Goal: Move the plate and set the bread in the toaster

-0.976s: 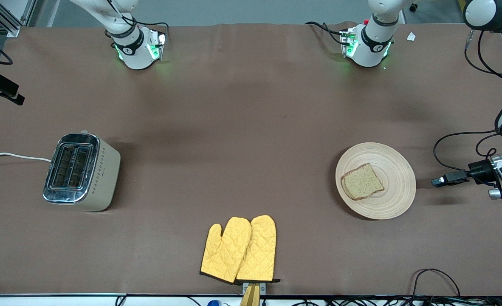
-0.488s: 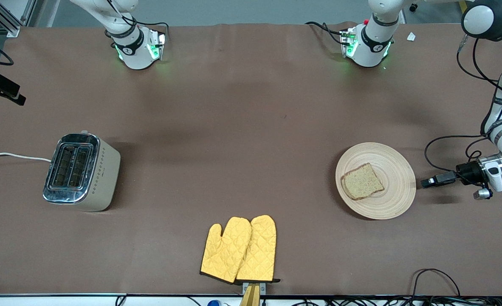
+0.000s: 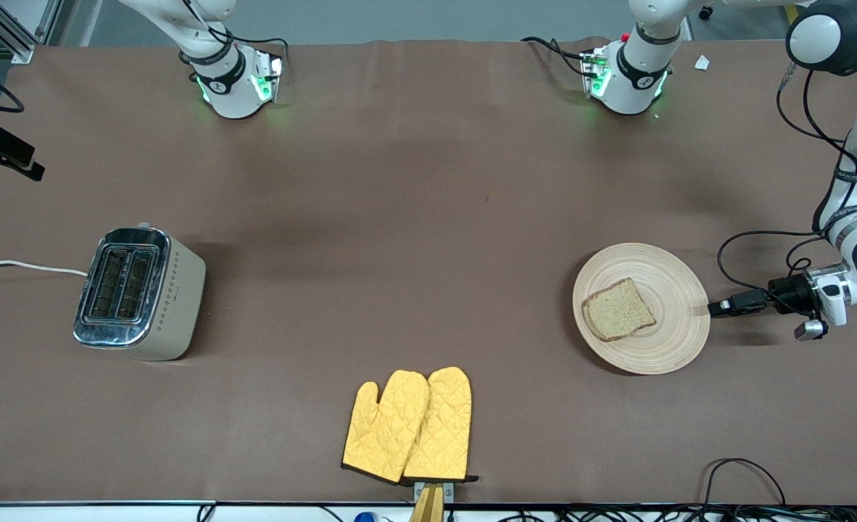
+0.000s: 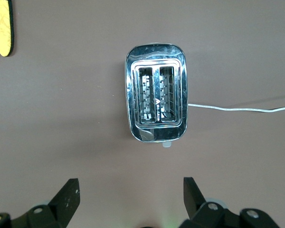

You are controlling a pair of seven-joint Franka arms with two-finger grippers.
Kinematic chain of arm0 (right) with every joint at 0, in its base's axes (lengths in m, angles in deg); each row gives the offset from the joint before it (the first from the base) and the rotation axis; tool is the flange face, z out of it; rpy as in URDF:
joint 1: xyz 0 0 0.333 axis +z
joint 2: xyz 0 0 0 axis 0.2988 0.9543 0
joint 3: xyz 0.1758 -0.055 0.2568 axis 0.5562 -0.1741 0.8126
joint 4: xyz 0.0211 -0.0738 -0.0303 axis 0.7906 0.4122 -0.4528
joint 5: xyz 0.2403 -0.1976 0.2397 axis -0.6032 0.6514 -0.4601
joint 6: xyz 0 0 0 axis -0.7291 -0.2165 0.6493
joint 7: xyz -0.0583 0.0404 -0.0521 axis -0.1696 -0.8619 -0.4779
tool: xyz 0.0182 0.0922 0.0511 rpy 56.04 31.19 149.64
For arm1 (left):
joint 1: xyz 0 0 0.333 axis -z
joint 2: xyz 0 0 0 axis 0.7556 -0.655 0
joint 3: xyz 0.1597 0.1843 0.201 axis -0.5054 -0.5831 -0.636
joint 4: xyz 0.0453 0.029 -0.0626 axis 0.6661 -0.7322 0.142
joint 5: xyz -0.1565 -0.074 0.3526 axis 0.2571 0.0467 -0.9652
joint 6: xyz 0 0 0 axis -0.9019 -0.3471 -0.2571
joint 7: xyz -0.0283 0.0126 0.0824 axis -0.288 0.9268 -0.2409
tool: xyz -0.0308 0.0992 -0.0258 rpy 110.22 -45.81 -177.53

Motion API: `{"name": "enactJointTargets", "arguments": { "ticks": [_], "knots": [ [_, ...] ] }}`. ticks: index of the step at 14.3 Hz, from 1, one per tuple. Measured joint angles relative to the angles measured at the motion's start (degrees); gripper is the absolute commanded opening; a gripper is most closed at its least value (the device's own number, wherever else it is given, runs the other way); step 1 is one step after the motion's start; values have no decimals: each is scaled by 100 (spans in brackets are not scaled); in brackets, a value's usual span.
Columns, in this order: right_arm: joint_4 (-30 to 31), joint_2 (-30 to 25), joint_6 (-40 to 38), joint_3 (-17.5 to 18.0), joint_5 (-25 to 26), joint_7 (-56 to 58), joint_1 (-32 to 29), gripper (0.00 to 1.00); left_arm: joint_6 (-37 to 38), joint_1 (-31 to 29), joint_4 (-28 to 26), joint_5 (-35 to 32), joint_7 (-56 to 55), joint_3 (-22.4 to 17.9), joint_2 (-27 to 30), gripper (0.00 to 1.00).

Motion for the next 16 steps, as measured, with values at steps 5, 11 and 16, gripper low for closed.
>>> {"name": "enactJointTargets", "arguments": {
  "ticks": [5, 11, 16],
  "knots": [
    [0, 0, -1, 1, -2, 0, 0, 100, 29, 0, 0, -156, 60, -3, -82, 31],
    [0, 0, -4, 1, -3, 0, 0, 100, 55, 6, 0, -182, 63, -1, -106, 5],
    [1, 1, -6, 10, -5, 0, 1, 100, 165, 131, 30, -213, 111, 28, -107, 1]
  ]
}}
